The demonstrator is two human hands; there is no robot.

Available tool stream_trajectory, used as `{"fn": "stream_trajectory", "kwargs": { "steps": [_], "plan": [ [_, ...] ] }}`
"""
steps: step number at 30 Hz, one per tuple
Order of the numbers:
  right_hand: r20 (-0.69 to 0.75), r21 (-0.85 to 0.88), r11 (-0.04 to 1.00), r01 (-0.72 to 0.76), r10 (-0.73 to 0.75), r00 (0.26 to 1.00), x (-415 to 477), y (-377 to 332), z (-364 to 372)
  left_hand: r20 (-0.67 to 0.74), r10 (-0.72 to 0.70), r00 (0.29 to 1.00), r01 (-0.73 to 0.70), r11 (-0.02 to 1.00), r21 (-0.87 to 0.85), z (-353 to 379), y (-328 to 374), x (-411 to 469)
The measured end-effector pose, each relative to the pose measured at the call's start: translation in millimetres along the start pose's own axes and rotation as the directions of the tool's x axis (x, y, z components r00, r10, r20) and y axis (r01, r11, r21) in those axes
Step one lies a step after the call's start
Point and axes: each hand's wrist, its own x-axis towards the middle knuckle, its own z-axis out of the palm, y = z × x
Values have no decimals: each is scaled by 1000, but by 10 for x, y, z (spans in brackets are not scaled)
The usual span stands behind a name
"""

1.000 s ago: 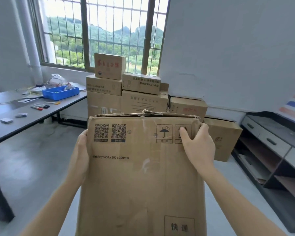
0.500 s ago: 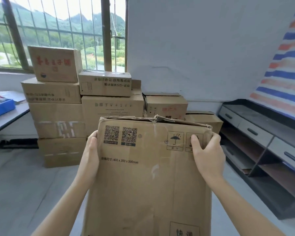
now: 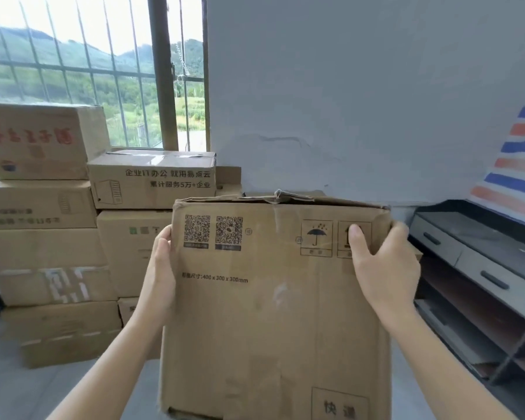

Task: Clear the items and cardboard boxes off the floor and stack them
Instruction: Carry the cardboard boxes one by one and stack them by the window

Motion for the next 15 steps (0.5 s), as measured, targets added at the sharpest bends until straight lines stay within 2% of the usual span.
{"fn": "stream_trajectory", "kwargs": {
  "steps": [6, 15],
  "plan": [
    [-69, -82, 980, 181, -187, 980, 1032, -96, 820, 1, 60, 998, -59, 991, -120, 323, -356, 1312],
    [-320, -222, 943, 249, -312, 895, 2326, -242, 2087, 108, 210, 972, -174, 947, -269, 733, -703, 3541]
  ]
}}
